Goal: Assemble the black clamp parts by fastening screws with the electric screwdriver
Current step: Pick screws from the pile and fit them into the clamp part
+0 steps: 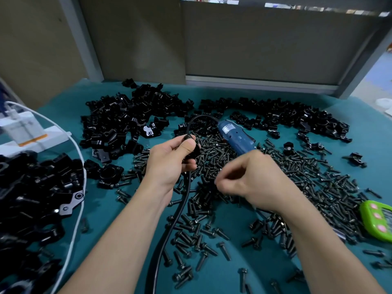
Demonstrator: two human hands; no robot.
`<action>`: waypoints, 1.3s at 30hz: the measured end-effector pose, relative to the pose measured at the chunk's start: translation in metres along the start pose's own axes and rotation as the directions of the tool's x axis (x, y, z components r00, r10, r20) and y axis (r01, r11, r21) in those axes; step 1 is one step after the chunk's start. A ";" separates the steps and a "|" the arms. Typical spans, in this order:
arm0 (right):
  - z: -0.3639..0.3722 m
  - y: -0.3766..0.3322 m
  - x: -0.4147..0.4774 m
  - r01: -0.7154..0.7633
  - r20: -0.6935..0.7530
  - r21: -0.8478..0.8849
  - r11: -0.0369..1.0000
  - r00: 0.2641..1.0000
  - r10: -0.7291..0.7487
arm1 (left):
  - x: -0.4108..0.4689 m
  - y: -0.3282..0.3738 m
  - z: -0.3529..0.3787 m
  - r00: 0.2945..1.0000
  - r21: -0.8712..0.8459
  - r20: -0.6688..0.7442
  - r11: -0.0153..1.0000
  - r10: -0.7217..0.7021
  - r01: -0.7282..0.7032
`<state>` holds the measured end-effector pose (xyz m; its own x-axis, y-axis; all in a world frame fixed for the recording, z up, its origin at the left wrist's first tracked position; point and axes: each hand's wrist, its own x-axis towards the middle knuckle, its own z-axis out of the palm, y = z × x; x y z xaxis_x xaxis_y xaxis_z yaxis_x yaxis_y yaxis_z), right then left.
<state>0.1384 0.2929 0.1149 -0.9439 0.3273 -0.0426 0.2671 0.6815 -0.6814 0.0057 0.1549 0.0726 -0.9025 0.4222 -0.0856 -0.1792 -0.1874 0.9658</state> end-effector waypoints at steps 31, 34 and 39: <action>0.033 0.015 0.018 0.170 -0.338 0.753 0.635 0.929 0.152 | -0.008 -0.004 0.010 0.927 0.179 0.353 0.963 0.131 -0.204; 0.035 0.017 0.019 0.167 -0.369 0.679 0.715 0.920 0.135 | -0.009 -0.003 0.009 0.928 0.180 0.341 0.958 0.151 -0.222; 0.036 0.017 0.019 0.123 -0.397 0.456 0.882 0.915 0.078 | -0.011 -0.003 0.009 0.918 0.238 0.371 0.942 0.139 -0.239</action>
<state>0.1183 0.2871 0.0761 -0.7654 0.6123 0.1980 0.0315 0.3428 -0.9389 0.0201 0.1590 0.0727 -0.7086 0.6903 0.1464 0.1396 -0.0663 0.9880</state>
